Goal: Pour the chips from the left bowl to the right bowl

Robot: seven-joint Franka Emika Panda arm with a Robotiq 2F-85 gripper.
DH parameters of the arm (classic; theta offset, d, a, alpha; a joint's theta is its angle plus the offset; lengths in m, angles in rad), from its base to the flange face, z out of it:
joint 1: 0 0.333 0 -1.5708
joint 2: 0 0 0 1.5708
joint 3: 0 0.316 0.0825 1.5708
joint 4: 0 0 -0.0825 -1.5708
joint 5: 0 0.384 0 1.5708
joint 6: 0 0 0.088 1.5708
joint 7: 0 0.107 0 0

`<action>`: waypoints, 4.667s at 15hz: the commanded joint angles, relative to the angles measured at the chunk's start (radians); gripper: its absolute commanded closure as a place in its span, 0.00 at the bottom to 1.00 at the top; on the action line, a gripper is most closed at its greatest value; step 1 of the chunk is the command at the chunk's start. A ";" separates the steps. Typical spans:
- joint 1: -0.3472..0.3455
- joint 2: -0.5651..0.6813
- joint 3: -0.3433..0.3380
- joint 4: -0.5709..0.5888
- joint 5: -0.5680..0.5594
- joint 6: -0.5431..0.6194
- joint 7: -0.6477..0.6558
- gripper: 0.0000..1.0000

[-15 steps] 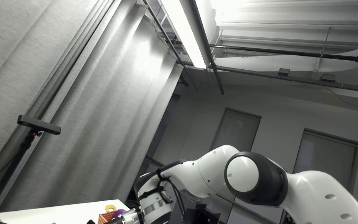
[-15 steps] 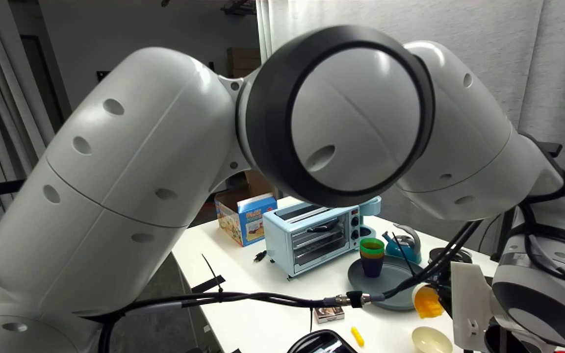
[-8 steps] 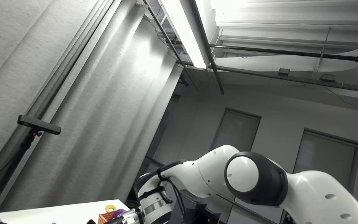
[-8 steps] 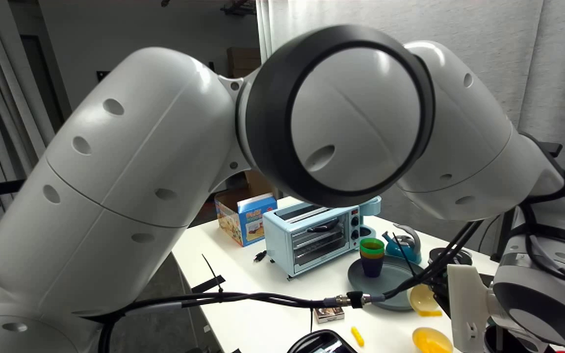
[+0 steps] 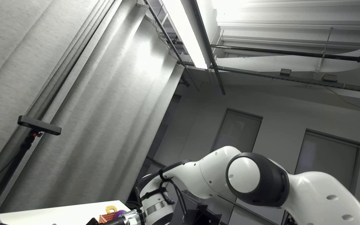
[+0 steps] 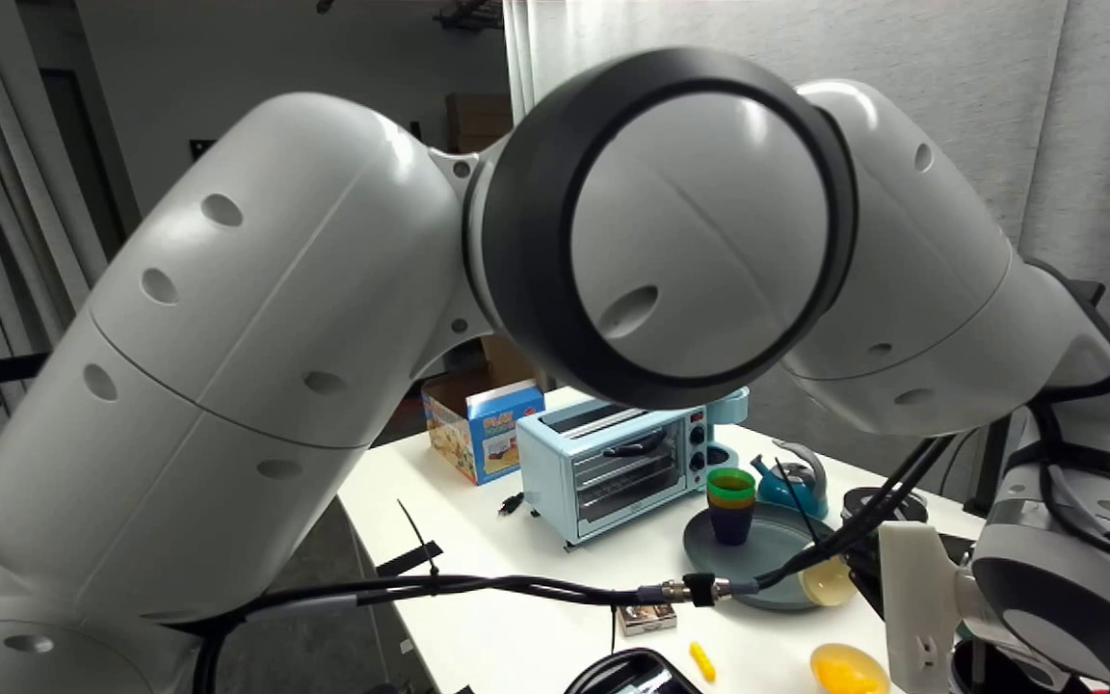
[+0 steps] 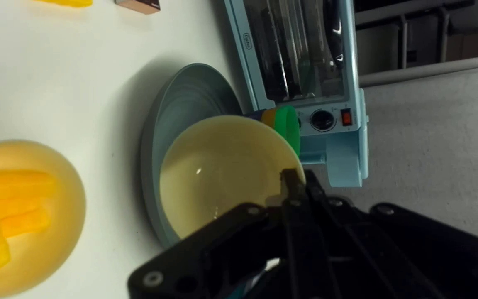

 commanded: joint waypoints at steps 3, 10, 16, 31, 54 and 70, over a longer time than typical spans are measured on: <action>0.000 0.001 -0.021 0.014 0.070 -0.086 -0.061 0.99; 0.123 -0.098 -0.075 -0.022 -0.082 0.062 -0.038 0.99; 0.238 -0.194 -0.058 -0.056 -0.332 0.252 0.028 0.99; 0.298 -0.225 0.069 -0.245 -0.815 0.540 0.328 0.99; 0.388 -0.117 0.093 -0.227 -1.133 0.642 0.561 0.99; 0.368 -0.160 0.103 -0.243 -1.124 0.690 0.580 0.00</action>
